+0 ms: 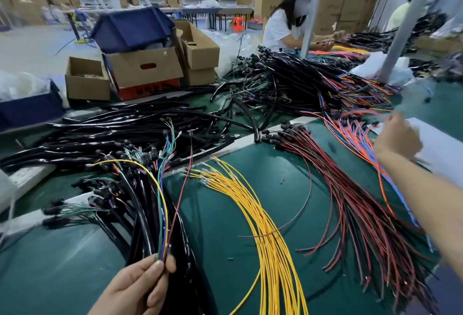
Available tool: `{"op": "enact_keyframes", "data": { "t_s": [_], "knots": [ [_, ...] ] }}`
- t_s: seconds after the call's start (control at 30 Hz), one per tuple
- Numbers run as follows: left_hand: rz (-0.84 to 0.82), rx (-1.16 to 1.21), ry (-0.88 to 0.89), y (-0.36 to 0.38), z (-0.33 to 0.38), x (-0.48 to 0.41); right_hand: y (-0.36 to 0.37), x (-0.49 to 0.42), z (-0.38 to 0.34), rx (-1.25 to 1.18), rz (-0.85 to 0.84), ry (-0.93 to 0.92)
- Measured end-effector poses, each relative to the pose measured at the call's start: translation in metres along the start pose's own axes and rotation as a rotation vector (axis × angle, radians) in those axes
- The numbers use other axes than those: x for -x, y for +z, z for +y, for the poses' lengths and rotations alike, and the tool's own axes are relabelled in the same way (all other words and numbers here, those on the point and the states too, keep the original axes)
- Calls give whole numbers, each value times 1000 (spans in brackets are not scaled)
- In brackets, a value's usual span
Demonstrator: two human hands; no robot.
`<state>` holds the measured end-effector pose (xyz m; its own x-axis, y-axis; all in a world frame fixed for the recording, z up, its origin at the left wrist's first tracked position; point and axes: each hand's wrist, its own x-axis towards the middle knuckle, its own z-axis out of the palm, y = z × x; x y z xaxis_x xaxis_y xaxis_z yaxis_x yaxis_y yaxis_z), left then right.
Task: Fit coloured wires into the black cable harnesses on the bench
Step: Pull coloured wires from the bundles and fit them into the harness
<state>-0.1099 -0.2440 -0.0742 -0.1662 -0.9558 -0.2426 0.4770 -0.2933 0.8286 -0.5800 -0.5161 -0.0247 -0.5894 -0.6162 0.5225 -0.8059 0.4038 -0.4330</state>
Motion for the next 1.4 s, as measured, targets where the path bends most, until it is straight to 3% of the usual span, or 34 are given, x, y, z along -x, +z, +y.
{"op": "enact_keyframes", "data": {
  "t_s": [0.13, 0.23, 0.4, 0.5, 0.6, 0.7, 0.83, 1.17, 1.27, 1.4],
  "knots": [
    [75, -52, -39, 9, 5, 2, -52, -17, -58, -121, 259, -253],
    [49, -34, -47, 12, 6, 3, -103, -15, -104, -471, 312, -312],
    [48, -39, -75, 10, 10, 2, -157, 56, -172, -1278, -310, -275],
    [42, -51, -114, 7, 11, 5, -172, 131, -198, -1545, -766, -185],
    [64, -67, -165, 4, 10, 7, -163, 208, -209, -1583, -1249, -87],
    [29, -96, -179, 5, 13, 9, -148, 242, -215, -1527, -1433, -20],
    [7, -84, -174, 7, 15, 12, -145, 246, -219, -1489, -1495, 83],
    [-7, -2, -159, 9, 16, 14, -128, 239, -219, -1747, -1704, 416],
    [-3, 20, -151, 8, 13, 14, -108, 248, -217, -1542, -1655, 297],
    [2, 57, -106, 8, 10, 13, -84, 260, -216, -1211, -1429, -81]
  ]
}}
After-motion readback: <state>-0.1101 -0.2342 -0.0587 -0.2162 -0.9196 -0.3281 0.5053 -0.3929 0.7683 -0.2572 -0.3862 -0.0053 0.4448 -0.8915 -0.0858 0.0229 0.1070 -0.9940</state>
